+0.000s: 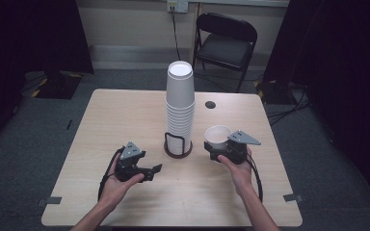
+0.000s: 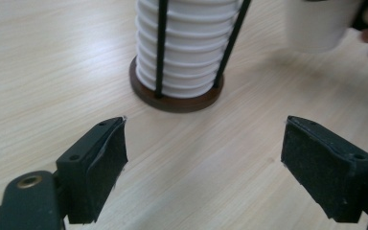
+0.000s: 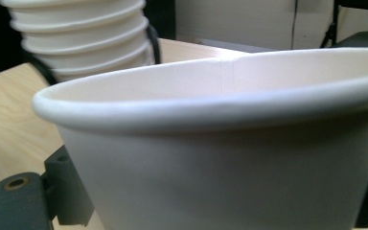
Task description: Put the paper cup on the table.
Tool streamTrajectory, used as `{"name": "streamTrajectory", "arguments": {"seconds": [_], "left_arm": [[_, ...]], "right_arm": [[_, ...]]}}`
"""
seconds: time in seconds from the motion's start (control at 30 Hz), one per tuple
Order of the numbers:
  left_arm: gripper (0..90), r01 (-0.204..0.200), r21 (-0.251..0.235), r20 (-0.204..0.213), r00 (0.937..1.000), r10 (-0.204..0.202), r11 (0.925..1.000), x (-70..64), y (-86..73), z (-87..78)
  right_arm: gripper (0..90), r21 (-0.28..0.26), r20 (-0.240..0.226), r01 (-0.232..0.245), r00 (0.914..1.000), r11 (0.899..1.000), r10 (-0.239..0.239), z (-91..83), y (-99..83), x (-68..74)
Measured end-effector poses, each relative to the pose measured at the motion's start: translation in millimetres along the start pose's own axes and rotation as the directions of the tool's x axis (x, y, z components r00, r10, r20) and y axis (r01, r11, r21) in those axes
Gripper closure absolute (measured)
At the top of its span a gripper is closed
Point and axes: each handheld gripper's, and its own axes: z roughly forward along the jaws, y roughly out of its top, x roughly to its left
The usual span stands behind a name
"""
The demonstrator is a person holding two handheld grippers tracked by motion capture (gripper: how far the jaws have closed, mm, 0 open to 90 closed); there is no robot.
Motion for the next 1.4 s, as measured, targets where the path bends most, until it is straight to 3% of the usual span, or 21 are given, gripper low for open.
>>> {"name": "streamTrajectory", "arguments": {"seconds": [0.17, 0.23, 0.4, 0.6, 0.93, 1.03, 1.17, 1.4], "left_arm": [[15.8, -0.004, -0.004, 0.002, 1.0, 0.004, 1.0, -4.2, 0.6, -0.8], [15.7, -0.012, -0.001, -0.023, 0.9997, 0.012, 0.9999, -5.8, 1.2, 0.1], [15.8, -0.018, 0.01, -0.006, 0.9998, 0.019, 0.9998, -7.0, 0.4, 3.3], [15.9, -0.01, 0.021, -0.003, 0.9999, 0.01, 0.9997, -5.5, -1.0, 3.9], [16.3, -0.006, 0.019, -0.013, 0.9999, 0.006, 0.9998, -2.9, -2.7, 1.9], [16.3, 0.0, 0.02, -0.013, 0.9999, 0.0, 0.9998, -1.8, -3.2, 2.1], [16.1, -0.004, 0.027, -0.014, 0.9999, 0.004, 0.9996, -1.4, -3.4, 2.2], [16.1, -0.002, 0.023, -0.02, 0.9998, 0.003, 0.9997, -1.0, -2.8, 1.3]], "right_arm": [[10.6, -0.004, 0.043, -0.028, 0.9987, 1.0, 0.029, 8.6, 3.1, -10.4], [10.7, -0.004, 0.054, -0.041, 0.9977, 0.999, 0.042, 12.3, 3.2, -13.3], [10.6, 0.003, 0.08, -0.074, 0.9941, 0.997, 0.073, 23.4, 3.1, -21.8], [10.5, -0.003, 0.109, -0.065, 0.9919, 0.998, 0.065, 36.6, 6.5, -33.0], [10.5, -0.014, 0.153, -0.128, 0.9799, 0.992, 0.128, 51.6, -7.3, -51.9], [10.5, -0.029, 0.162, -0.13, 0.9777, 0.991, 0.133, 52.5, -9.3, -54.9], [10.5, -0.011, 0.161, -0.1, 0.9818, 0.995, 0.101, 53.4, -12.3, -53.5], [10.5, 0.001, 0.15, -0.09, 0.9847, 0.996, 0.088, 47.5, -14.4, -52.9]]}}
